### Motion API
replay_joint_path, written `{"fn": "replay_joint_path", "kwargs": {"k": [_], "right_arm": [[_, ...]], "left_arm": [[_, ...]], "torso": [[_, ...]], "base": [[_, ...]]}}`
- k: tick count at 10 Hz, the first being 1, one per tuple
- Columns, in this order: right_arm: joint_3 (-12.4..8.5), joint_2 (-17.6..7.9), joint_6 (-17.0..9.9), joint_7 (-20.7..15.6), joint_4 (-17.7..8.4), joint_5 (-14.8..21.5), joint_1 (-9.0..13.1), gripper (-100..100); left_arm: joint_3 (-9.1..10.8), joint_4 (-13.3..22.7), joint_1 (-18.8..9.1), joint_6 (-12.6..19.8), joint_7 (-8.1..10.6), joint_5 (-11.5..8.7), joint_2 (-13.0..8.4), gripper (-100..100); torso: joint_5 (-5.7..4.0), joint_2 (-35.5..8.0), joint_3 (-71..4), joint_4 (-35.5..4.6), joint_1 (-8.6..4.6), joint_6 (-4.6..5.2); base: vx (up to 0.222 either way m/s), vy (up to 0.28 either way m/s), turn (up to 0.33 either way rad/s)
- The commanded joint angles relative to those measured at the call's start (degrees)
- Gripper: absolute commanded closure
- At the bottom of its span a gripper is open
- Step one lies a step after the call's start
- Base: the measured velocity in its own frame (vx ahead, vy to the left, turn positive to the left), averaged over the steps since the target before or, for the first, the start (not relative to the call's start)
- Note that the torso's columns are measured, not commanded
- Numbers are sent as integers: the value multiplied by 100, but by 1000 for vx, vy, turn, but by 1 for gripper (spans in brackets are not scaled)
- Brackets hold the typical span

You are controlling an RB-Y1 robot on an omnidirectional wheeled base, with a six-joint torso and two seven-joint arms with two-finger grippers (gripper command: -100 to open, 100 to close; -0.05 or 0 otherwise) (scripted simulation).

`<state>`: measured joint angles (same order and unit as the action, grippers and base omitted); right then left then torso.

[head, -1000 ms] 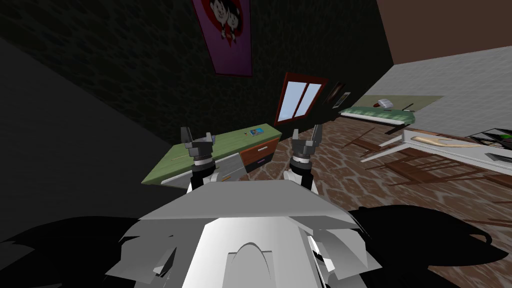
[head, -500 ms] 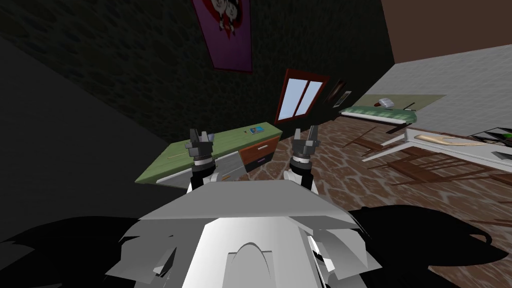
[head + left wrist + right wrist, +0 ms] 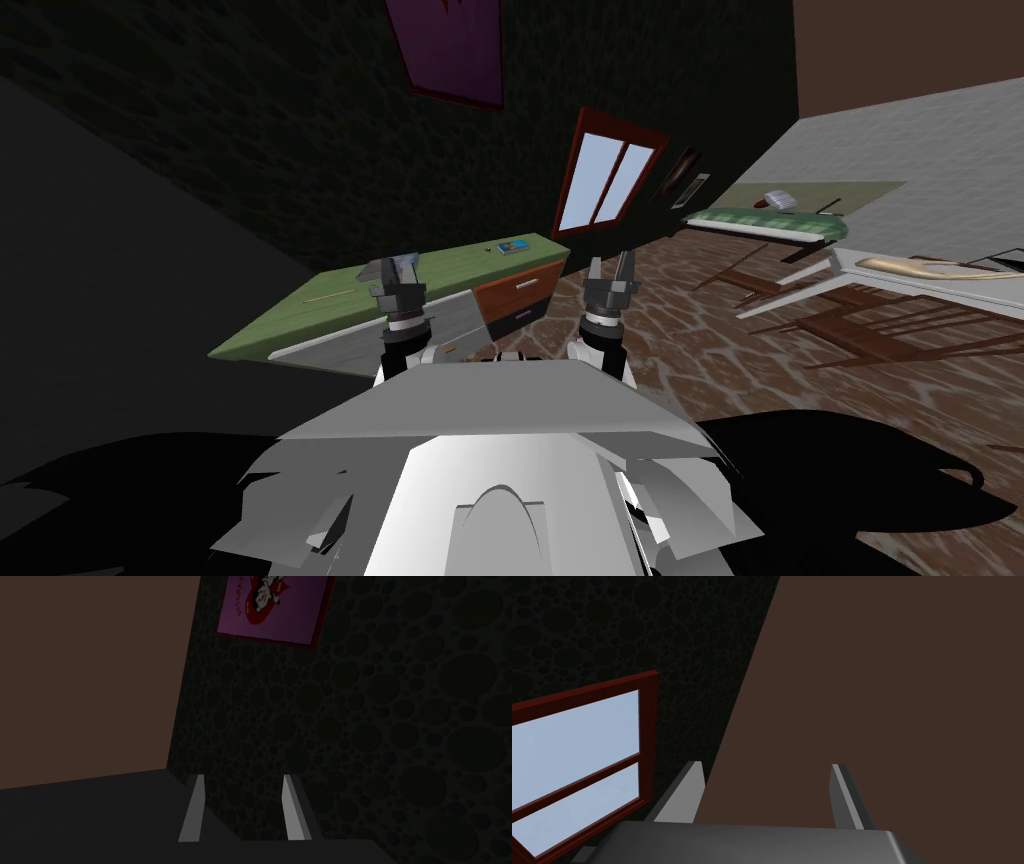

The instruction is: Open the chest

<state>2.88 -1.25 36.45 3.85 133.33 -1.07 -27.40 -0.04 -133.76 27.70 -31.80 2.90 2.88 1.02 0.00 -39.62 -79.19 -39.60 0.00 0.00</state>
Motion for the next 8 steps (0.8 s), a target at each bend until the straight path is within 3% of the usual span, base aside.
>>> {"fn": "replay_joint_path", "kwargs": {"k": [1, 4, 8], "right_arm": [[0, 0, 0, 0, -2, 0, -1, 0], [1, 1, 0, 0, -3, 0, -1, 0], [1, 1, 0, 0, -3, 0, -2, 0]], "left_arm": [[25, 135, -26, 14, -7, -13, -358, -100], [82, 433, -84, 44, -23, -40, -713, -100], [213, 1122, -219, 112, -59, -105, -969, -100]], "torso": [[-1, -191, -396, -188, -5, 0], [-3, -258, -541, -264, -11, 0], [-2, -259, -542, -267, -9, -1]], "base": [[24, -51, 17], [44, -83, 26], [72, -144, 46]]}}
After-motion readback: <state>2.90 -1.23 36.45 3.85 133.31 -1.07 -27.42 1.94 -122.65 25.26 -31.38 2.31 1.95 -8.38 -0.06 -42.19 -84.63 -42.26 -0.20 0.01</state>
